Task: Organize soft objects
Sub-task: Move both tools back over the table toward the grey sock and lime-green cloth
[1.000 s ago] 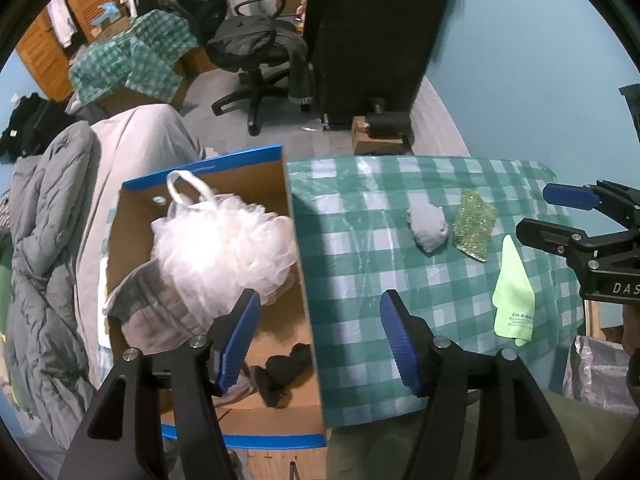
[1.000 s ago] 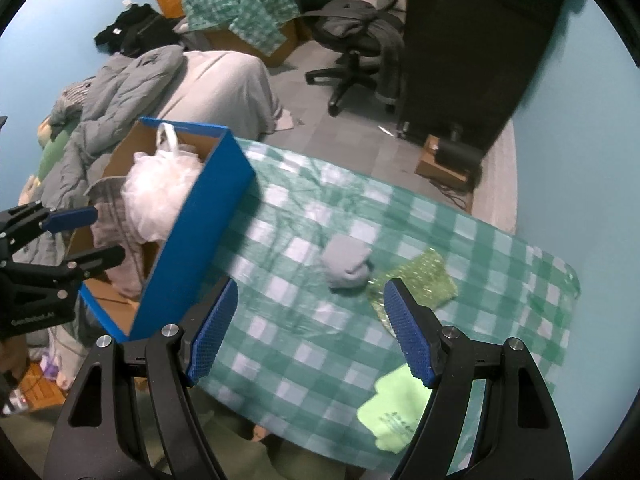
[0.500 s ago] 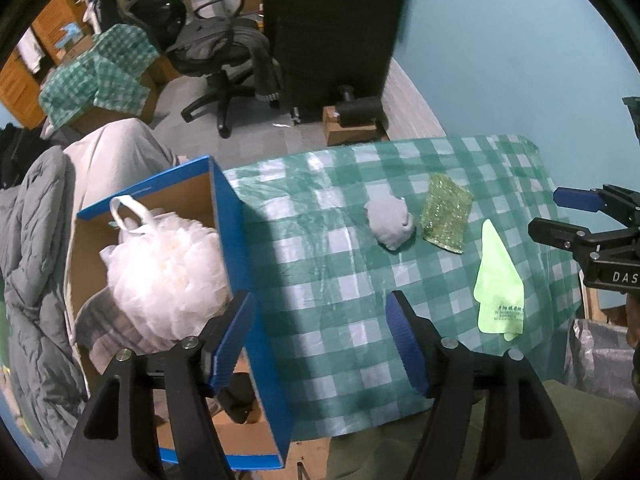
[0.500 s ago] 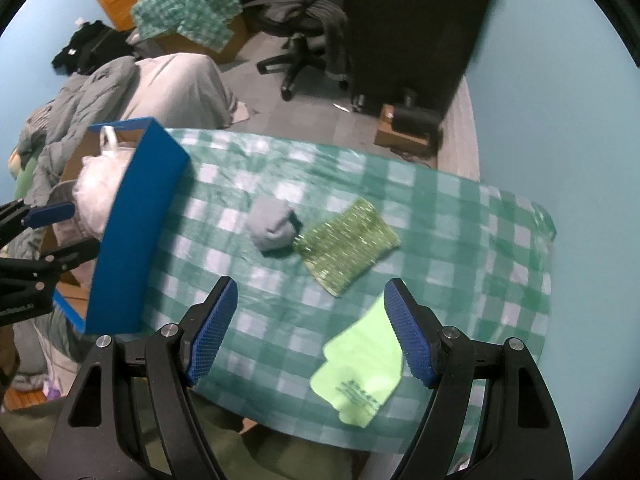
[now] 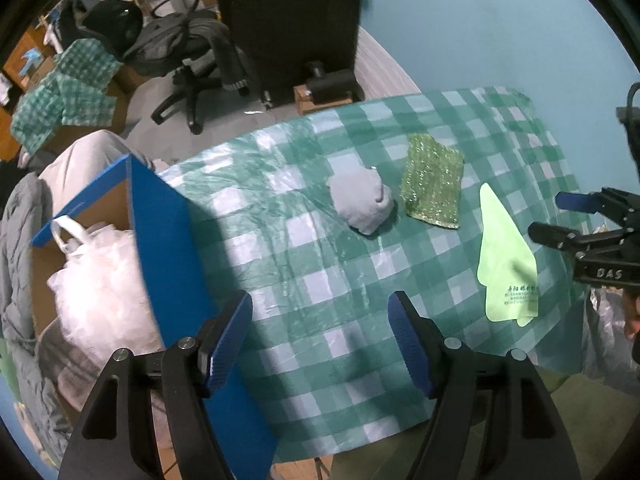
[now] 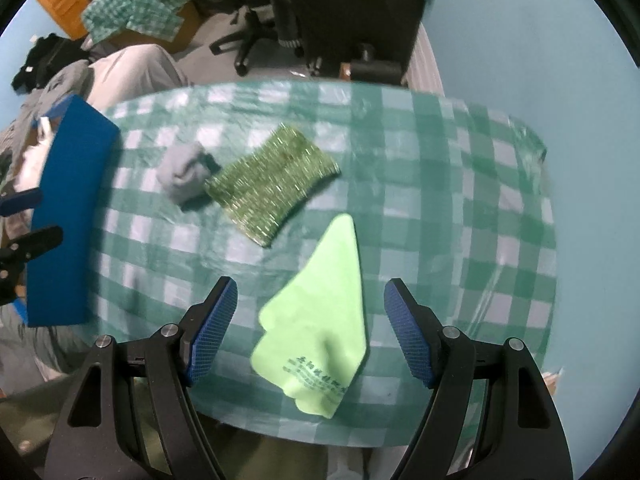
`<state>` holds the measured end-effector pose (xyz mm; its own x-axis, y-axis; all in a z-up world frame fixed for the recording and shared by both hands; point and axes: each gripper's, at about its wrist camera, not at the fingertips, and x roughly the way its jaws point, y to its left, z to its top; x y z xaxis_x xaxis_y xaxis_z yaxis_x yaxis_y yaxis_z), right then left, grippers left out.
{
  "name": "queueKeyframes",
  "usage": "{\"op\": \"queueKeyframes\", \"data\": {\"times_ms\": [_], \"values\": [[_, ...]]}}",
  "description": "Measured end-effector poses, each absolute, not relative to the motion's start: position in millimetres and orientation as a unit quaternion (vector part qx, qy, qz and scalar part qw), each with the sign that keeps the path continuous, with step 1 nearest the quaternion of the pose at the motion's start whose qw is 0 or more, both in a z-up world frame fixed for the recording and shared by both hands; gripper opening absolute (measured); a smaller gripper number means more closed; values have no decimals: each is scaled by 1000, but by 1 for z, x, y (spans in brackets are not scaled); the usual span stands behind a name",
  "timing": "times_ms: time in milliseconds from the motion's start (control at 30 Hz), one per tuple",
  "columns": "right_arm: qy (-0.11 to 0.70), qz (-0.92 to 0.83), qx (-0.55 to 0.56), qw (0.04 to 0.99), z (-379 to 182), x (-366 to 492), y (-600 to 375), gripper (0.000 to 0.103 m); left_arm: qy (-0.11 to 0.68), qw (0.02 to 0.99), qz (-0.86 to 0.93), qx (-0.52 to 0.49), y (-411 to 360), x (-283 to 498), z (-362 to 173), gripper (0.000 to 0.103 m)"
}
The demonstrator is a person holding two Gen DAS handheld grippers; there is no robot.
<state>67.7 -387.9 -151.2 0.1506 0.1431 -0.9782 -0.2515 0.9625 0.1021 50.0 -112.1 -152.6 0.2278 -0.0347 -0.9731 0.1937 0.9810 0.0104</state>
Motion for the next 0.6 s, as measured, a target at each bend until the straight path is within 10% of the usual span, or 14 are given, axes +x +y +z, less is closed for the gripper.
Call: {"op": "queueKeyframes", "data": {"times_ms": [600], "values": [[671, 85, -26, 736, -220, 41, -414, 76, 634, 763, -106, 57, -135, 67, -196, 72]]}}
